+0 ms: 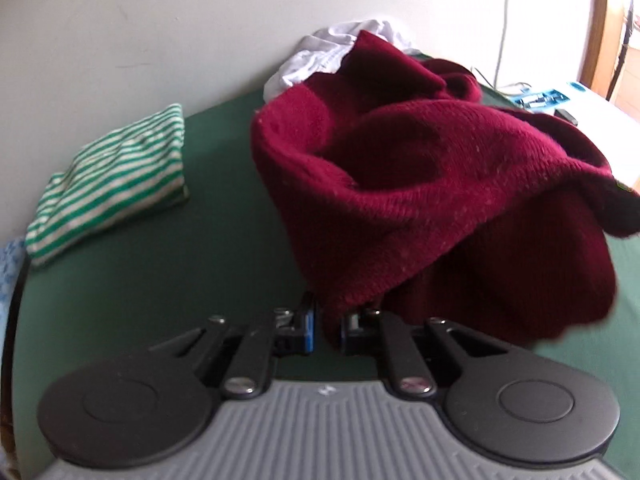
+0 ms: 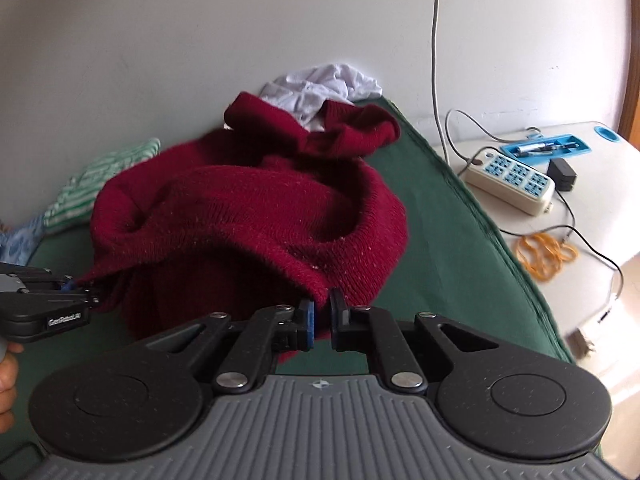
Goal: Fold clothes
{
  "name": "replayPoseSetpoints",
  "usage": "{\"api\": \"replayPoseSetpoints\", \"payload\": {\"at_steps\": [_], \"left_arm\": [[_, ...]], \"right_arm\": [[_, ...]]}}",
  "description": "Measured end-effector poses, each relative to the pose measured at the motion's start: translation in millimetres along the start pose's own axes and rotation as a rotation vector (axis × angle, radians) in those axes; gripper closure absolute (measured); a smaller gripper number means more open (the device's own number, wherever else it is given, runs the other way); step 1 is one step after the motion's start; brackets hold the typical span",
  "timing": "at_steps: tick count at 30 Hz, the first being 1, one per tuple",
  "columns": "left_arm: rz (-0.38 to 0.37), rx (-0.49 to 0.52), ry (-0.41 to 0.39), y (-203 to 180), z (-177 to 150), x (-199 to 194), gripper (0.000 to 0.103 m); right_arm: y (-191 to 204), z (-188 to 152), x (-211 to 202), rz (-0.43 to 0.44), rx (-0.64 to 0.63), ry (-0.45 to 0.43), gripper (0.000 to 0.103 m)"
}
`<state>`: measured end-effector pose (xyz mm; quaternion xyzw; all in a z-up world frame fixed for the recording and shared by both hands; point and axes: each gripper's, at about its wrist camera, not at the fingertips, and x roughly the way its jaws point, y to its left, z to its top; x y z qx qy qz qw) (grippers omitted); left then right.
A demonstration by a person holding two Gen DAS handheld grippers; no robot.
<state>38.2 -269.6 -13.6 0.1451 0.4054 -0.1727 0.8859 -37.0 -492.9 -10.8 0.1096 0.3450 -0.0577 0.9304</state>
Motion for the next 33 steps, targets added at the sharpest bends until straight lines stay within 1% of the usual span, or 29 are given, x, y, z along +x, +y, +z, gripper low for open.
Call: {"api": "replayPoseSetpoints", "payload": {"at_steps": [4,6,7,8,11,12,14,15,16,17,18,19,20,21,22,23,25,27,30,33], "left_arm": [[-0.028,-0.020,-0.012,1,-25,-29,0.092],[-0.072,-0.047,0.000,9,-34,-41,0.098],[-0.092,-0.056,0.004,13,-39,-47,0.098],[-0.094,-0.049,0.001,16,-46,-54,0.098],[-0.043,0.009,-0.002,19,-66,-66,0.098],[-0.035,0.021,-0.005,21,-70,-67,0.091],[-0.030,0.037,-0.029,26,-71,-68,0.083],[-0.037,0.042,-0.052,28,-67,-68,0.070],[-0.045,0.048,-0.075,30,-64,-67,0.061],[-0.054,0.052,-0.107,32,-59,-64,0.039],[-0.054,0.060,-0.147,31,-53,-60,0.021],[-0.037,0.081,-0.189,28,-48,-55,0.015],[-0.014,0.111,-0.219,23,-44,-48,0.013],[0.007,0.142,-0.242,18,-40,-40,0.014],[0.018,0.166,-0.249,13,-36,-32,0.014],[0.019,0.178,-0.240,9,-32,-22,0.014],[0.014,0.178,-0.218,4,-26,-6,0.016],[0.025,0.176,-0.223,-1,-26,1,0.015],[0.043,0.171,-0.234,-7,-27,9,0.013],[0.049,0.161,-0.238,-11,-32,16,0.012]], "right_arm": [[15,-15,-23,-0.016,-0.012,0.000,0.096],[22,-21,-34,-0.020,-0.022,-0.003,0.096],[26,-26,-39,-0.022,-0.025,-0.004,0.096],[29,-30,-45,-0.023,-0.028,-0.004,0.096],[42,-44,-60,-0.027,-0.039,-0.004,0.098],[46,-49,-63,-0.036,-0.048,-0.004,0.098],[54,-59,-68,-0.069,-0.071,-0.012,0.097],[57,-61,-69,-0.092,-0.082,-0.021,0.094],[60,-63,-69,-0.115,-0.094,-0.030,0.083],[62,-63,-69,-0.130,-0.108,-0.048,0.064],[65,-61,-68,-0.141,-0.123,-0.071,0.056],[67,-60,-67,-0.152,-0.137,-0.093,0.043],[69,-58,-66,-0.163,-0.152,-0.116,0.034],[72,-56,-65,-0.174,-0.167,-0.139,0.032],[74,-55,-63,-0.189,-0.181,-0.159,0.030],[76,-54,-60,-0.201,-0.194,-0.169,0.024],[76,-51,-51,-0.206,-0.205,-0.175,0.020],[72,-46,-43,-0.181,-0.191,-0.168,0.020],[57,-39,-27,-0.150,-0.133,-0.143,0.022],[47,-35,-12,-0.168,-0.136,-0.147,0.029]]}}
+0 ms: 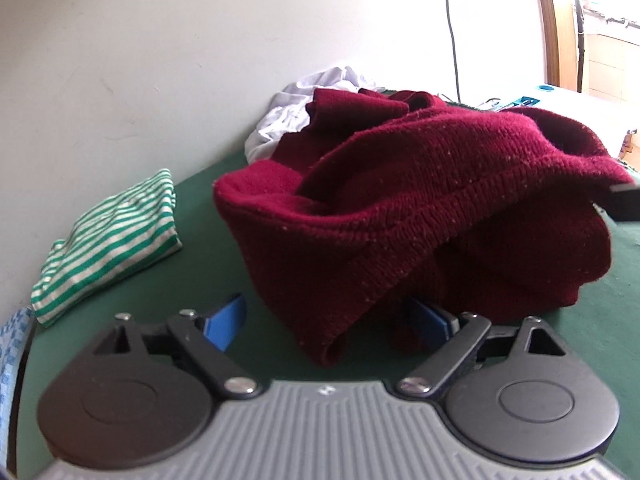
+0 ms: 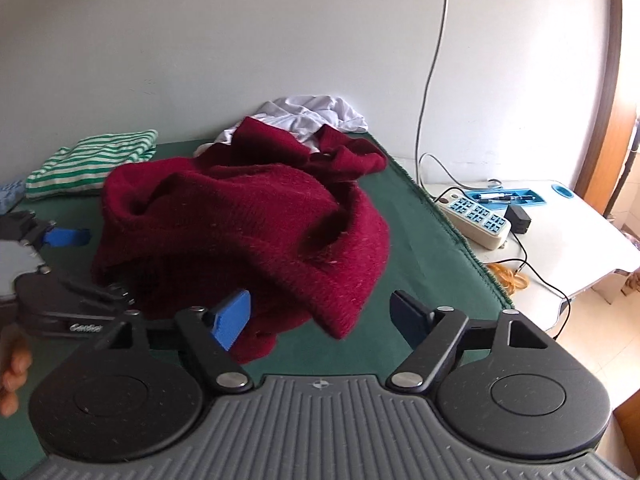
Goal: Fold clothes
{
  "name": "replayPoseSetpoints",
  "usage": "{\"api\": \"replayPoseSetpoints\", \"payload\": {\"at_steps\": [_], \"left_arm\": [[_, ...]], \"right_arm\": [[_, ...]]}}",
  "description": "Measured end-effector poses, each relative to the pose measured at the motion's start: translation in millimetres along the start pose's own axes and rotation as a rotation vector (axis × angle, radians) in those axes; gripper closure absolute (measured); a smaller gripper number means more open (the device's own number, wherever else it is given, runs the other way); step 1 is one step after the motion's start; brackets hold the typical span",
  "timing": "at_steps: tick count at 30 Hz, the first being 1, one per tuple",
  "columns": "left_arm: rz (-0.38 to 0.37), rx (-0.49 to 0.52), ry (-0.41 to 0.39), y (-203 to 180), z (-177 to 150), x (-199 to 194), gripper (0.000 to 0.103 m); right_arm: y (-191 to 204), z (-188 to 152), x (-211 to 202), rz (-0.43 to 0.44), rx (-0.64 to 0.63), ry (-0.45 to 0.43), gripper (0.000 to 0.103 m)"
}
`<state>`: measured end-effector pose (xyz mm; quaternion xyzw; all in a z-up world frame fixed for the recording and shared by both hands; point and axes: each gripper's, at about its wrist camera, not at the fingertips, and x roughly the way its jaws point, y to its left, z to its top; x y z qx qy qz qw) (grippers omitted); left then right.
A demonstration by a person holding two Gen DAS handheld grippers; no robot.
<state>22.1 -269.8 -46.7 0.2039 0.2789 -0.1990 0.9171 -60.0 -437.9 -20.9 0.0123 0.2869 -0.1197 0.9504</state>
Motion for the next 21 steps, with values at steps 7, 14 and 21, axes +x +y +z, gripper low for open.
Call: {"api": "replayPoseSetpoints", "payload": {"at_steps": [7,14,21], "left_arm": [[-0.040,-0.139,0.003,13,-9,14,0.007],[-0.063,-0.144,0.032,17,6,17,0.020],[-0.083,-0.108,0.107,19,21,26,0.014]], "right_arm": [[-5,4,25,-0.004,-0.015,0.008,0.064],[-9,11,23,-0.029,0.019,-0.091,0.063],[-5,17,35,-0.032,-0.010,-0.098,0.054]]}}
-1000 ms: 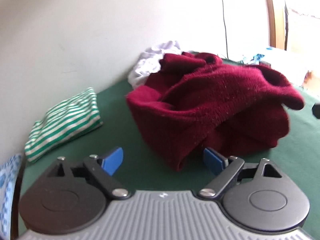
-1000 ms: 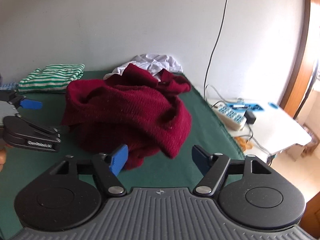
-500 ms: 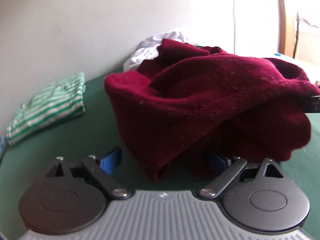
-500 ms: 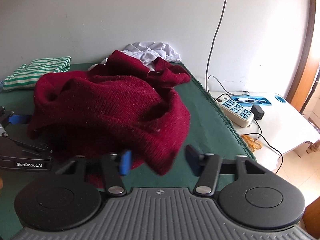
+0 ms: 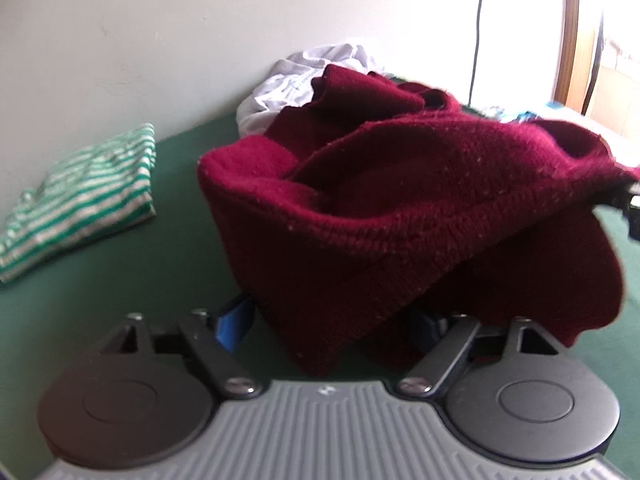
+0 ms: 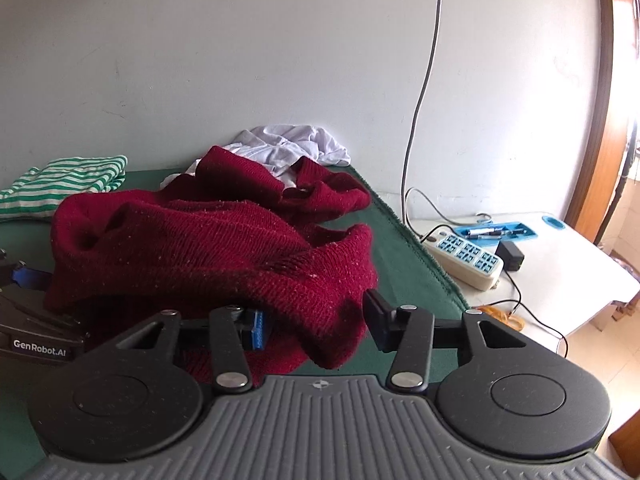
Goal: Fold clothes
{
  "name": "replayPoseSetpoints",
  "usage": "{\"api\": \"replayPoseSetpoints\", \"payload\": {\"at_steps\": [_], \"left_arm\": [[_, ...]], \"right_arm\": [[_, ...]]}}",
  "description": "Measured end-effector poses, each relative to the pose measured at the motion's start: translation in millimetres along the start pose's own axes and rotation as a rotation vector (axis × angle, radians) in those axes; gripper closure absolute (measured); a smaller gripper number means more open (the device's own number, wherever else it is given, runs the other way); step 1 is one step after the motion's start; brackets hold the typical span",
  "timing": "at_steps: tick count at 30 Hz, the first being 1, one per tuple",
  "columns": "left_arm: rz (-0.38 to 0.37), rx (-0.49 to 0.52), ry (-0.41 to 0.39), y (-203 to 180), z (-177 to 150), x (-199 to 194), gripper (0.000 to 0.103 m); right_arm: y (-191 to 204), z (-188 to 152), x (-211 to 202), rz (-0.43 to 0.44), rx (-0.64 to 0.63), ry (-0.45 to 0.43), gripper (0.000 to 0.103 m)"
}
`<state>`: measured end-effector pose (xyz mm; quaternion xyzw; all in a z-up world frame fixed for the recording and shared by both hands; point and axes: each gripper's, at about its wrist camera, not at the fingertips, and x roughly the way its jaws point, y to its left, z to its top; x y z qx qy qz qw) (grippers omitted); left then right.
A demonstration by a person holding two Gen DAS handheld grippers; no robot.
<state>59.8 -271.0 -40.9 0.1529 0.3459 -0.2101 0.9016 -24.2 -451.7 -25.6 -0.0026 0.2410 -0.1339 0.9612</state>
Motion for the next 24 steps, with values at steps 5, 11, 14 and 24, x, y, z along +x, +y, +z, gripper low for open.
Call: {"api": "replayPoseSetpoints", "payload": {"at_steps": [5,11,14,24], "left_arm": [[-0.032,-0.026,0.057,1,6,7,0.037],[-0.016,-0.045,0.094,-9,9,4,0.052],[-0.017,-0.066,0.111,-8,12,2,0.061],[0.010,-0.081,0.097,-5,17,-35,0.079]], "right_arm": [[2,2,7,0.059,-0.012,0.045,0.091],[1,8,-4,0.050,-0.009,0.021,0.093],[1,11,-11,0.049,0.006,0.013,0.093],[2,25,-43,0.055,0.042,-0.036,0.094]]}}
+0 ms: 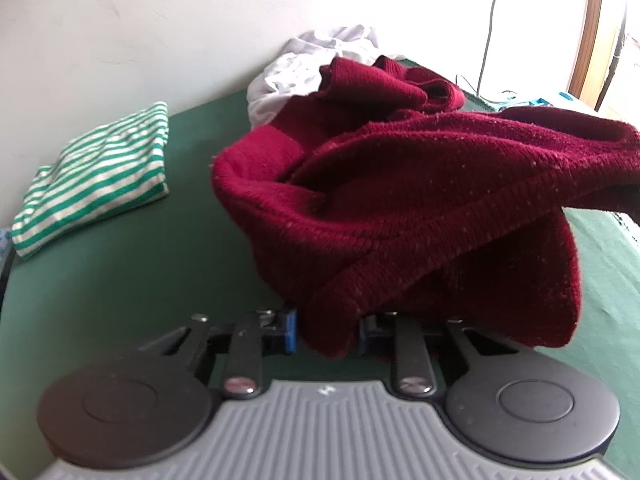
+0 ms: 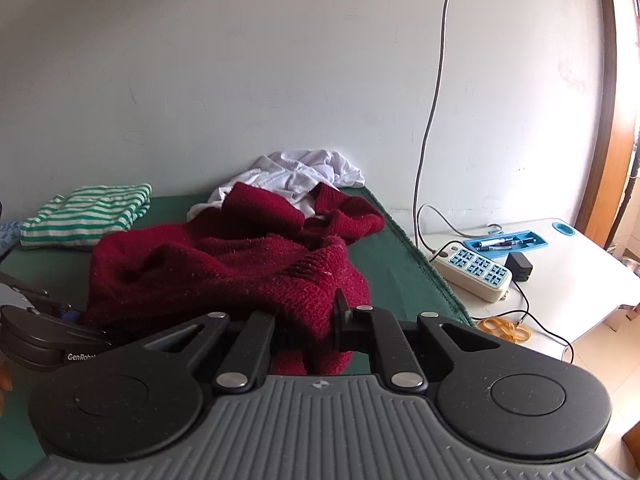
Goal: Fold clothes
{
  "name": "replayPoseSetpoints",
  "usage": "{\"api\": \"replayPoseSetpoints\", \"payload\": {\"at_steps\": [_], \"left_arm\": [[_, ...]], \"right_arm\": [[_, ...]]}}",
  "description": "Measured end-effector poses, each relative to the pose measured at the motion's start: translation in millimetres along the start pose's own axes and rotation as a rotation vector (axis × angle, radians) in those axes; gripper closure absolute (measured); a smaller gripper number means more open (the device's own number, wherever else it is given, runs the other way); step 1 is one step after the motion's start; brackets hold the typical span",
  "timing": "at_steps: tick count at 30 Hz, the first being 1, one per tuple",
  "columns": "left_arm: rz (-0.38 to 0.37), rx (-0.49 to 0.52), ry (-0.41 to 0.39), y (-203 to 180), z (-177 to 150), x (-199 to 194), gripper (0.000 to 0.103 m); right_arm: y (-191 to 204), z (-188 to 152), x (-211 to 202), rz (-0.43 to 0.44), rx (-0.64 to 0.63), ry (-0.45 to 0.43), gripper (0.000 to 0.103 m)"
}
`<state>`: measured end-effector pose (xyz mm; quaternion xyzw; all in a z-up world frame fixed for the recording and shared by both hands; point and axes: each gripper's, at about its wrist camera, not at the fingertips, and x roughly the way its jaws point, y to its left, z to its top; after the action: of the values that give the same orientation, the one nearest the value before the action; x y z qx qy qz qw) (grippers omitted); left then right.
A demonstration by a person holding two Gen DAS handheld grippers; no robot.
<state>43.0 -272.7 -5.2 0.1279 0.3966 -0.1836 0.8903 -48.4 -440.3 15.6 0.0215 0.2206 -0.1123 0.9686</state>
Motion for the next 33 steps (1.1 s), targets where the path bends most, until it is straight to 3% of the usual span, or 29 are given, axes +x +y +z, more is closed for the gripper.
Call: {"api": "replayPoseSetpoints", "payload": {"at_steps": [10,12,22,23,27,33], "left_arm": [[-0.007,0.013,-0.040,21,-18,-57,0.085],[0.029,0.028,-0.063,24,-23,-74,0.098],[0.038,0.003,-0.072,45,-40,-123,0.098],[0.043,0.007,-0.074,43,-43,-125,0.097],[0.053,0.023,-0.082,41,-56,-134,0.074],[0.041,0.073,-0.085,34,-84,-131,0.052]], "right_arm": [[26,13,-65,0.012,0.033,-0.092,0.094],[33,13,-79,0.012,0.038,-0.112,0.094],[59,14,-128,0.053,0.076,-0.181,0.094],[60,16,-130,0.060,0.077,-0.187,0.094],[61,23,-143,0.096,0.091,-0.217,0.094],[49,31,-158,0.148,0.072,-0.256,0.094]]}}
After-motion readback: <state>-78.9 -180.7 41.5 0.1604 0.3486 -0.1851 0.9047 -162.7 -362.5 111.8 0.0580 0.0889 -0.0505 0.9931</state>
